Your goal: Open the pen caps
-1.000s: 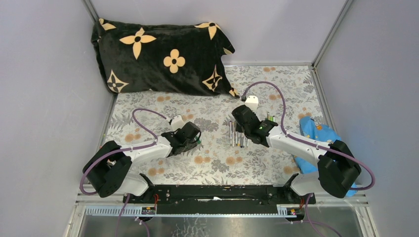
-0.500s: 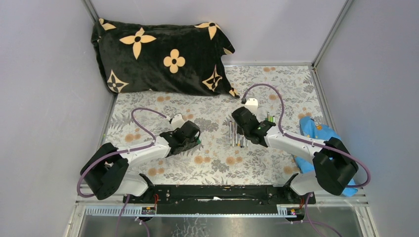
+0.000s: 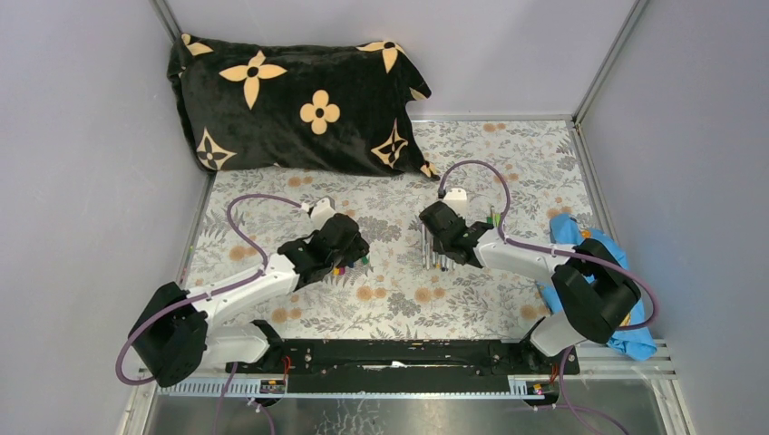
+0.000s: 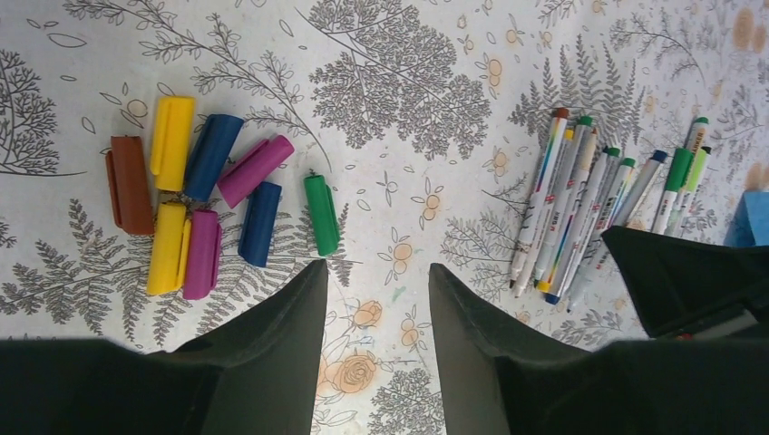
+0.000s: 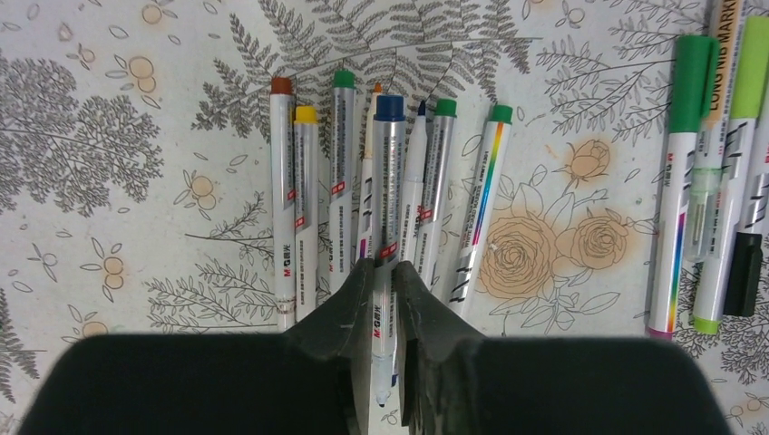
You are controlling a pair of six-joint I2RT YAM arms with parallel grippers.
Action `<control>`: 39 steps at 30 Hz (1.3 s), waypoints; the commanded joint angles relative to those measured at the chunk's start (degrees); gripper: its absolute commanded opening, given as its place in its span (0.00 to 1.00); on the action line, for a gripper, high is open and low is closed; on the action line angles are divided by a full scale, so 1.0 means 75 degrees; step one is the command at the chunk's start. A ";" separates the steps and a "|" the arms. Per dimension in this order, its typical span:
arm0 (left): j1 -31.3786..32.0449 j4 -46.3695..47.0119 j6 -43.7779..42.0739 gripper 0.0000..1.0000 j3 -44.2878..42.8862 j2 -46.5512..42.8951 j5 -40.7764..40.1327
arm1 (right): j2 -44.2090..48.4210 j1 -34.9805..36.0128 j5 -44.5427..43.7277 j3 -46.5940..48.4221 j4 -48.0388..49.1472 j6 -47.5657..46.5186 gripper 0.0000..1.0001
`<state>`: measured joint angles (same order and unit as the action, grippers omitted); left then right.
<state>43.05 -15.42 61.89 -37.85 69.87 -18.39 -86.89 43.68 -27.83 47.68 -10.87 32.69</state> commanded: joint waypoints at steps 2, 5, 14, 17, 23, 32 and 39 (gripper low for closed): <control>-0.0035 0.0227 -0.0130 0.52 -0.0279 -0.0189 0.0099 | -0.0209 -0.0062 0.0084 0.0133 0.0173 0.0085 0.22; -0.0040 0.0221 -0.0153 0.52 -0.0290 -0.0198 0.0125 | -0.0195 -0.0067 0.0060 0.0169 0.0168 0.0075 0.27; -0.0044 0.0326 -0.0169 0.52 -0.0267 -0.0214 0.0201 | 0.0187 -0.0070 -0.0267 0.0489 -0.0269 -0.0054 0.30; -0.0035 0.0387 -0.0220 0.52 -0.0278 -0.0266 0.0234 | 0.0544 -0.0100 -0.0754 0.0527 -0.0582 -0.0087 0.31; -0.0035 0.0650 -0.0343 0.52 -0.0207 -0.0380 0.0467 | 0.0793 -0.0695 -0.1075 0.0578 -0.1394 -0.0143 0.33; -0.0035 0.0951 -0.0546 0.66 -0.0078 -0.0679 0.0766 | 0.0501 -0.1612 -0.0556 0.0236 -0.1503 -0.0454 0.33; -0.0033 0.1040 -0.0667 0.80 -0.0050 -0.0859 0.0866 | 0.0178 -0.1923 -0.0302 0.0205 -0.1550 -0.0451 0.33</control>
<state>43.05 -10.98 58.39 -38.50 64.71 -12.69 -84.47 30.85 -31.48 49.47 -21.63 29.95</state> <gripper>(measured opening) 0.777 0.329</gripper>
